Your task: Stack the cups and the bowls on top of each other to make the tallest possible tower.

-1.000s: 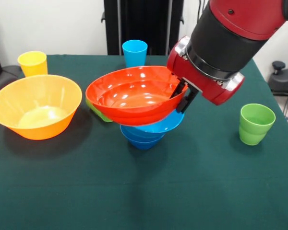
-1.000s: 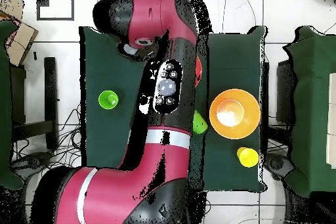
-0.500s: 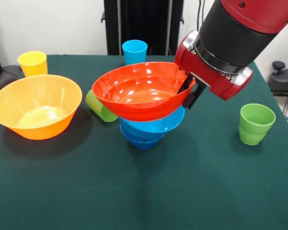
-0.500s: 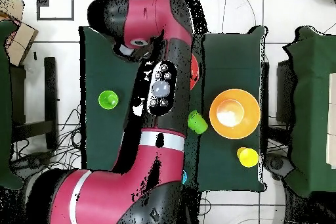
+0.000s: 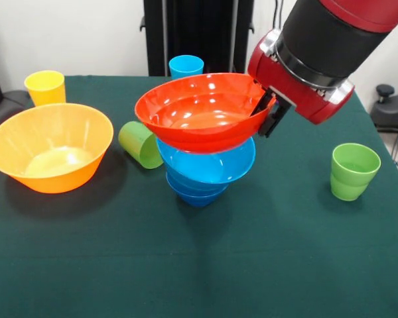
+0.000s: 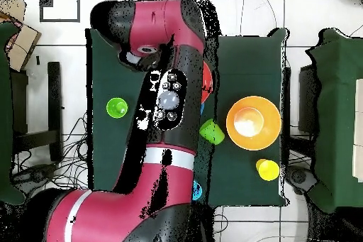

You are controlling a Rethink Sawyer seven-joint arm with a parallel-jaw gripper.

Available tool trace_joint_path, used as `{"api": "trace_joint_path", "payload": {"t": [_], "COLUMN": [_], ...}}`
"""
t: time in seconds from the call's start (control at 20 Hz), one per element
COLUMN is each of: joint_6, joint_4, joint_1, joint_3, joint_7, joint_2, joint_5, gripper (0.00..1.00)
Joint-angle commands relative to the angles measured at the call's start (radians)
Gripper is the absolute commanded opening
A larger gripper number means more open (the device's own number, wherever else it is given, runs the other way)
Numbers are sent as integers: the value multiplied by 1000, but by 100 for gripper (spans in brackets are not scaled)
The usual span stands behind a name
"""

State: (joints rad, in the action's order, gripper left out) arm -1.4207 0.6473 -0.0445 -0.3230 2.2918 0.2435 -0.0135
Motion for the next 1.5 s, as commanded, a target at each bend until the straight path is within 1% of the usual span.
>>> {"api": "trace_joint_path", "payload": {"t": [0.05, 0.45, 0.75, 1.5], "joint_6": [90, 118, 159, 197], "joint_4": [149, 157, 194, 225], "joint_1": [-28, -32, -32, -39], "joint_3": [26, 11, 4, -21], "joint_7": [247, 235, 230, 229], "joint_2": [35, 29, 38, 44], "joint_5": [-19, -23, -30, -51], "gripper": [0, 0, 0, 0]}}
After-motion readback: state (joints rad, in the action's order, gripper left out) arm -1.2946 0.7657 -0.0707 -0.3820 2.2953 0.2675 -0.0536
